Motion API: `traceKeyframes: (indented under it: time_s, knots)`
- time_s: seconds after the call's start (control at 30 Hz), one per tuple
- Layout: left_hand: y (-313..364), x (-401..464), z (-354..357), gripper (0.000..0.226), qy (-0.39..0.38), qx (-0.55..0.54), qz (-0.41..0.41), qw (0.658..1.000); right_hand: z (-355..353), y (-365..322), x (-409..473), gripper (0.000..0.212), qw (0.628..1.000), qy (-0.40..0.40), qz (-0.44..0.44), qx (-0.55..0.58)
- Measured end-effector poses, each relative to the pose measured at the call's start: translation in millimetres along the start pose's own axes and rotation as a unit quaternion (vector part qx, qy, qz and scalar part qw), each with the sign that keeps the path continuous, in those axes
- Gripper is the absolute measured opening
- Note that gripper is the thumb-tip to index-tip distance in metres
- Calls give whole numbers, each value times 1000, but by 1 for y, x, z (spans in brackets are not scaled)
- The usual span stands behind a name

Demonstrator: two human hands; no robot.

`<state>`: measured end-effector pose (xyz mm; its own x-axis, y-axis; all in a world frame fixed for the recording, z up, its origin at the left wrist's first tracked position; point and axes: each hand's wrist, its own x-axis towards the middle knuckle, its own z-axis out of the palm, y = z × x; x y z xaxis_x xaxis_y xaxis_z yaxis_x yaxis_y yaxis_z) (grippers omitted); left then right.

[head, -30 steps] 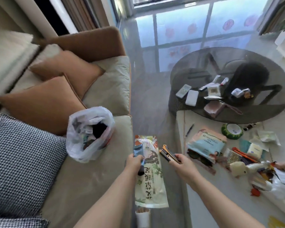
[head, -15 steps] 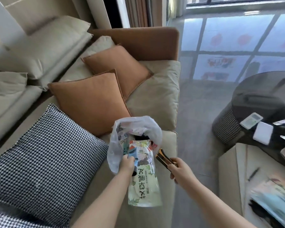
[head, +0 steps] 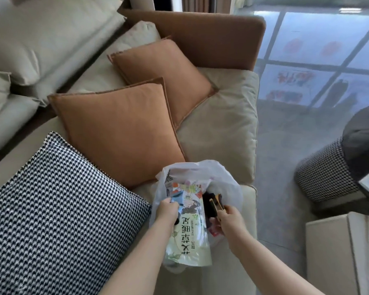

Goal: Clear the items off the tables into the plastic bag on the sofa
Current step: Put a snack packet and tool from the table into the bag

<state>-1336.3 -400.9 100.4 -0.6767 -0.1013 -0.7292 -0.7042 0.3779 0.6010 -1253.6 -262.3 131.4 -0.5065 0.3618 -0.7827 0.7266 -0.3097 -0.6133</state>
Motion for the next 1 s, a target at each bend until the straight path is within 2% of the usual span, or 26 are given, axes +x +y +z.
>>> traceKeyframes:
  time_s: [0.13,0.23,0.33,0.4,0.47,0.57,0.73,0.87,0.93,1.0]
  knots:
    - [10,22,8,26,-25,-6,-5,1000,12,-9,24,25,998,6,15,53]
    - [18,38,17,30,-45,5,0,999,16,-20,40,50,996,-26,-3,80]
    - [23,53,26,38,-53,35,25,998,17,-26,50,56,995,-84,-35,28]
    - [26,61,31,41,-32,61,56,996,15,-25,53,46,991,-95,-75,-63]
    - [28,67,32,51,4,101,87,991,12,-20,54,42,975,-80,-124,-167]
    - [31,67,28,56,35,164,119,979,3,-10,54,48,946,-23,-165,-278]
    - [22,43,17,44,67,213,164,961,-12,4,44,41,943,33,-175,-282]
    - [-3,12,-6,35,215,256,207,919,-15,10,39,41,913,122,-201,-333]
    - [-19,4,-18,48,264,275,178,907,-13,14,39,51,902,151,-197,-353]
    - [-36,3,-26,67,238,283,105,923,-9,20,41,62,916,132,-166,-340]
